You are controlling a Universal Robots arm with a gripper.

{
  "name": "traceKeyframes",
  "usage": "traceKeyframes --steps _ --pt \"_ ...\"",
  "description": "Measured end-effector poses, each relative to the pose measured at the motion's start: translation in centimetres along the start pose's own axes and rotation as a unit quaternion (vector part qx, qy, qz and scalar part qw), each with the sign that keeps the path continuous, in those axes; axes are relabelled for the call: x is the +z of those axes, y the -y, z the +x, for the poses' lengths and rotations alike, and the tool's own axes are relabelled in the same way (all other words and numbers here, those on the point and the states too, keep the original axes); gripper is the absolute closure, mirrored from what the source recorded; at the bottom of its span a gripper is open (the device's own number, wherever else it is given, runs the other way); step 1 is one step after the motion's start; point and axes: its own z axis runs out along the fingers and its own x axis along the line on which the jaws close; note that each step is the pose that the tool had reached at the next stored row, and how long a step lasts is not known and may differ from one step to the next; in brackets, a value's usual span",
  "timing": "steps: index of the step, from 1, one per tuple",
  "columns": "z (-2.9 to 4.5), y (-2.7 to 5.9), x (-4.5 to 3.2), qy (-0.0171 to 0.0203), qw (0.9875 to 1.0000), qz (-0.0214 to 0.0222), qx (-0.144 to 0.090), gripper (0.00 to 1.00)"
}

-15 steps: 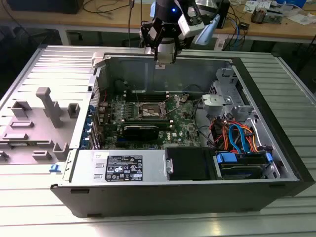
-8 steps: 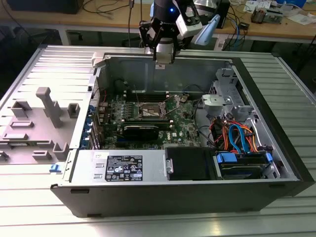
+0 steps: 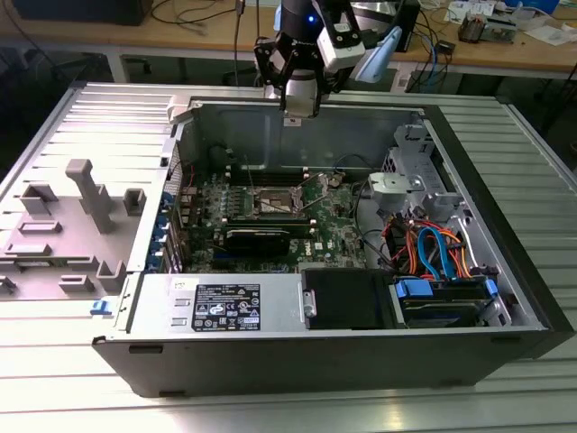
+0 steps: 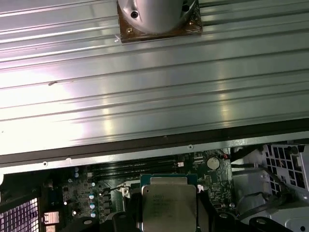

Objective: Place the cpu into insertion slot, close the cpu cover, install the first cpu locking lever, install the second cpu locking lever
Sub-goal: 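Place the cpu into insertion slot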

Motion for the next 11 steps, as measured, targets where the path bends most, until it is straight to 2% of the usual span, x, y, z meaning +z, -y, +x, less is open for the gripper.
traceKeyframes --steps 11 --pt "0.0 0.0 0.0 0.0 1.0 0.0 0.0 0.45"
